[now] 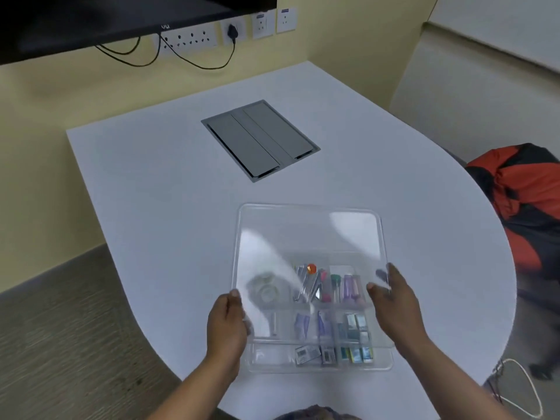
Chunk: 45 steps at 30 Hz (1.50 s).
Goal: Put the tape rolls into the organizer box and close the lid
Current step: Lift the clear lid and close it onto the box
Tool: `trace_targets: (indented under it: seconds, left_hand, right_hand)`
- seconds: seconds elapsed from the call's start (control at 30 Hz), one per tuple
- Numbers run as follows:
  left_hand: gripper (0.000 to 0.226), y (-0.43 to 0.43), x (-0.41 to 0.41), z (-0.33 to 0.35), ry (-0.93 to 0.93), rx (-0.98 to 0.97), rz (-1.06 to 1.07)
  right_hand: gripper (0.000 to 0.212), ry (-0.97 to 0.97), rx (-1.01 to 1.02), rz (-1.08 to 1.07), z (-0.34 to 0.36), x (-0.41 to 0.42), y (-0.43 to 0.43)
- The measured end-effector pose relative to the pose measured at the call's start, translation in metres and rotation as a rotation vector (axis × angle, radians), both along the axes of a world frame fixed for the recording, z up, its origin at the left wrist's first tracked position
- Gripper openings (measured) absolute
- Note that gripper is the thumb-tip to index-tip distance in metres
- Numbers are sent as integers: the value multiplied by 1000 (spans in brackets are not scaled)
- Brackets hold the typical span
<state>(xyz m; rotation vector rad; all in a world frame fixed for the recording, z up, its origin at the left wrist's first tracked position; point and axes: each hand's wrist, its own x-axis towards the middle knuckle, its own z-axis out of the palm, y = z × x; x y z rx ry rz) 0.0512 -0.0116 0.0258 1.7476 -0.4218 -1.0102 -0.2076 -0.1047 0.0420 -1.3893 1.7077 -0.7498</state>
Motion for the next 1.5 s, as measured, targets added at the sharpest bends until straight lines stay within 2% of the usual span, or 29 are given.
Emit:
trace_targets:
  seconds: [0.1, 0.13, 0.2, 0.3, 0.53, 0.83, 1.0, 1.03, 1.1, 1.2, 1.27, 1.37, 1.43, 1.5]
  left_hand:
    - [33, 13, -9, -26, -209, 115, -247]
    - [31, 20, -7, -30, -308, 140, -327]
    - [23, 31, -11, -38, -386, 191, -407]
    - [49, 39, -14, -45, -366, 296, -461]
    - [69, 35, -16, -48, -324, 361, -497]
    - [67, -6, -8, -46, -204, 302, -546]
    - [59, -42, -3, -48, -226, 234, -675]
    - [62, -49, -2, -48, -245, 251, -721]
    - [77, -61, 1, -45, -347, 291, -833]
    - [110, -83, 4, -35, -546, 258, -968]
    - [134, -99, 6, -29, -609, 257, -1086]
    - [144, -116, 8, -25, -750, 327, -1286]
    - [147, -117, 8, -26, -816, 394, -1375]
    - [148, -109, 8, -28, -858, 423, -1414]
  right_hand:
    - [48, 211, 91, -5, -28, -24, 10]
    - [49, 232, 104, 1, -34, -27, 15]
    - [52, 217, 136, 1, -40, -35, 22]
    - [53, 220, 163, 2, -47, -41, 24]
    - [55, 55, 276, -38, -60, -45, 26]
    - [56, 49, 260, -55, -56, -51, -9]
    - [38, 110, 331, 17, -50, -63, -39]
    - [41, 140, 371, 55, -48, -65, -46]
    - [61, 279, 410, 175, -42, -67, -58]
    - [87, 405, 188, 371, -27, -62, -79]
    - [115, 443, 123, 538, -22, -56, -93]
    - [147, 680, 260, 758, -26, -51, -105]
    - [151, 842, 311, 878, -34, -51, -102]
    - [154, 886, 303, 918, -39, -51, -92]
